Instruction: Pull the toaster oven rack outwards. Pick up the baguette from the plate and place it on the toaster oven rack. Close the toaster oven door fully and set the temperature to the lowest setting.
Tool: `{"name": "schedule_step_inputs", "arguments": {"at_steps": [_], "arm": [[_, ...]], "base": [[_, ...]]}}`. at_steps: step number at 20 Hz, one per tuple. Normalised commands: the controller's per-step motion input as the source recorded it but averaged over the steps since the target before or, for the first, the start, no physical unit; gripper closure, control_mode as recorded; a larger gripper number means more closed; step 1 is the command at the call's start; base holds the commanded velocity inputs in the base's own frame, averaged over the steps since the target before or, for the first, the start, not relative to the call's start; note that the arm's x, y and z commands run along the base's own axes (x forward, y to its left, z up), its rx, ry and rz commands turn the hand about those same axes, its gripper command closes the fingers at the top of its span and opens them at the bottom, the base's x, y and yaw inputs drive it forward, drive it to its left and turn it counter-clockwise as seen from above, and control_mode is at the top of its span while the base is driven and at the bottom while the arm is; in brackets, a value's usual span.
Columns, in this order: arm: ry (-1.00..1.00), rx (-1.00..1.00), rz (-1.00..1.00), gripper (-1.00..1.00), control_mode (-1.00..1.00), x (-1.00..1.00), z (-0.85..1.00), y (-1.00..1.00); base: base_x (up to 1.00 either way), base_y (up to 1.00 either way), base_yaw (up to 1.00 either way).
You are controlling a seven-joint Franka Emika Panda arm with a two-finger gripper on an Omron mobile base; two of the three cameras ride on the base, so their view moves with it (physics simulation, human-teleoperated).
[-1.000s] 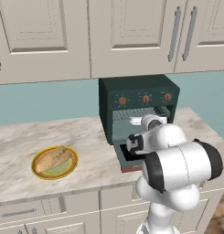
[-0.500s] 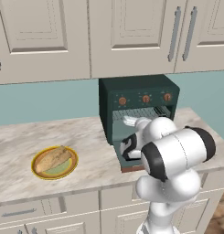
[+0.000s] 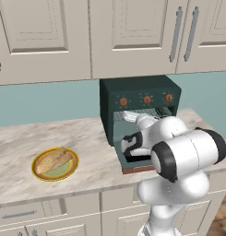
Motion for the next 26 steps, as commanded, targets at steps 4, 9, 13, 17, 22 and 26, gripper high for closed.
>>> {"name": "schedule_step_inputs", "arguments": {"at_steps": [4, 9, 13, 17, 22, 26], "arm": [[0.00, 0.00, 0.06, -1.00, -1.00, 0.01, -0.02, 0.00], [-0.05, -0.02, 0.03, -1.00, -1.00, 0.12, -0.02, -0.07], [0.00, -0.14, 0.02, -1.00, -1.00, 0.10, -0.12, -0.04], [0.00, -0.18, 0.00, -1.00, -1.00, 0.04, -0.15, -0.04], [0.00, -0.05, 0.01, -1.00, -1.00, 0.05, -0.01, 0.00], [0.00, 0.00, 0.04, -1.00, -1.00, 0.24, 0.00, 0.00]], "base": [[0.00, 0.00, 0.00], [0.00, 0.00, 0.00], [0.00, 0.00, 0.00], [0.00, 0.00, 0.00], [0.00, 0.00, 0.00], [0.00, 0.00, 0.00]]}}
